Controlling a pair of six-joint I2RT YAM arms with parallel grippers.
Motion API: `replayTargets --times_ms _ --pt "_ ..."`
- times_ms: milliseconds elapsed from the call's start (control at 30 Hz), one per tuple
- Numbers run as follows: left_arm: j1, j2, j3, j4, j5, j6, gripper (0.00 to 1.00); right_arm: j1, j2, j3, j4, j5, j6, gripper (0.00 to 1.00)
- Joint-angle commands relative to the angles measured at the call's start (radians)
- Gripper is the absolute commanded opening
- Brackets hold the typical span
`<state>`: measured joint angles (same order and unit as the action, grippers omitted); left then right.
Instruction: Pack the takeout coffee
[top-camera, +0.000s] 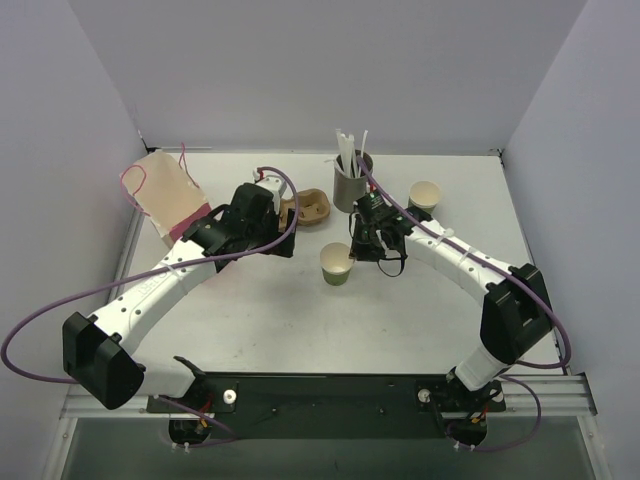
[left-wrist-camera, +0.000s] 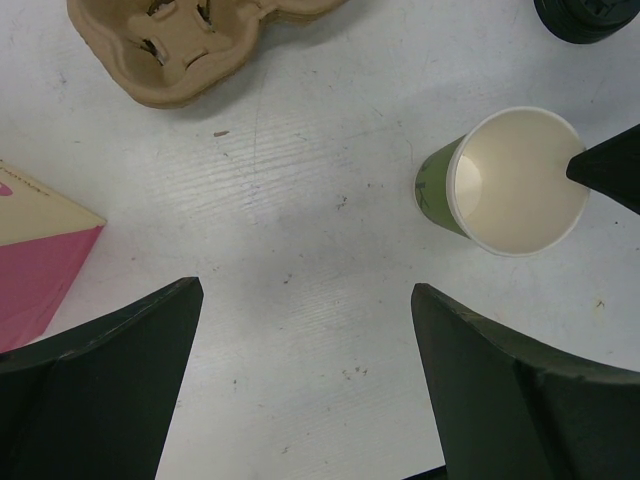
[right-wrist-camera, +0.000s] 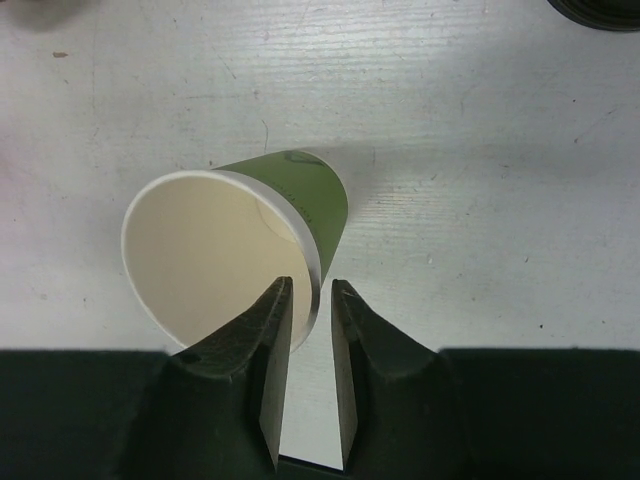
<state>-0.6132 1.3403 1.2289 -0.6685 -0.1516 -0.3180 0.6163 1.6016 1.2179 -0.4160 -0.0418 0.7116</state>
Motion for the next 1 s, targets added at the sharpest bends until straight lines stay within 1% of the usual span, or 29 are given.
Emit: replayTargets --times_ms 0,33,100,133,233,267,300,333,400,433,500,600,767,833,967 --pt "0.006 -0.018 0.004 0.043 0.017 0.003 0.97 0.007 -0.003 0.037 -0.03 0.017 -0.001 0.22" --pt "0.006 -0.018 0.004 0.043 0.017 0.003 0.97 0.007 -0.006 0.043 -0.038 0.026 -0.004 0.28" --pt "0.006 -0.018 0.006 0.044 0.017 0.007 0.98 0.008 -0.028 0.077 -0.075 0.033 -0.008 0.35" --pt "0.006 -0.02 0.009 0.043 0.017 0.008 0.97 0.008 -0.037 0.089 -0.089 0.039 -0.02 0.42" --pt "0.012 -0.02 0.017 0.041 0.017 0.013 0.97 -0.004 -0.086 0.15 -0.148 0.111 -0.058 0.51" --pt "0.016 -0.021 0.018 0.04 0.018 0.014 0.97 -0.013 -0.106 0.164 -0.164 0.146 -0.067 0.52" --pt "0.018 -0.02 0.021 0.037 0.017 0.017 0.97 -0.045 -0.111 0.173 -0.181 0.166 -0.08 0.54" --pt "0.018 -0.021 0.023 0.038 0.018 0.017 0.97 -0.065 -0.114 0.187 -0.184 0.177 -0.093 0.57" --pt "0.023 -0.02 0.03 0.037 0.021 0.02 0.97 -0.148 -0.083 0.198 -0.188 0.189 -0.132 0.58" --pt "0.024 -0.018 0.035 0.035 0.026 0.02 0.97 -0.174 -0.065 0.207 -0.185 0.195 -0.149 0.62" --pt "0.024 -0.015 0.046 0.032 0.024 0.022 0.97 -0.22 0.009 0.221 -0.15 0.209 -0.217 0.65" --pt "0.026 -0.007 0.06 0.021 0.021 0.027 0.97 -0.253 0.124 0.268 -0.11 0.195 -0.276 0.68" --pt "0.03 0.007 0.073 0.01 0.021 0.033 0.97 -0.317 0.28 0.342 -0.07 0.134 -0.311 0.76" --pt "0.033 0.013 0.076 0.009 0.024 0.033 0.97 -0.328 0.308 0.368 -0.057 0.12 -0.325 0.79" --pt "0.035 0.025 0.084 0.004 0.024 0.034 0.97 -0.34 0.366 0.399 -0.058 0.12 -0.334 0.82"
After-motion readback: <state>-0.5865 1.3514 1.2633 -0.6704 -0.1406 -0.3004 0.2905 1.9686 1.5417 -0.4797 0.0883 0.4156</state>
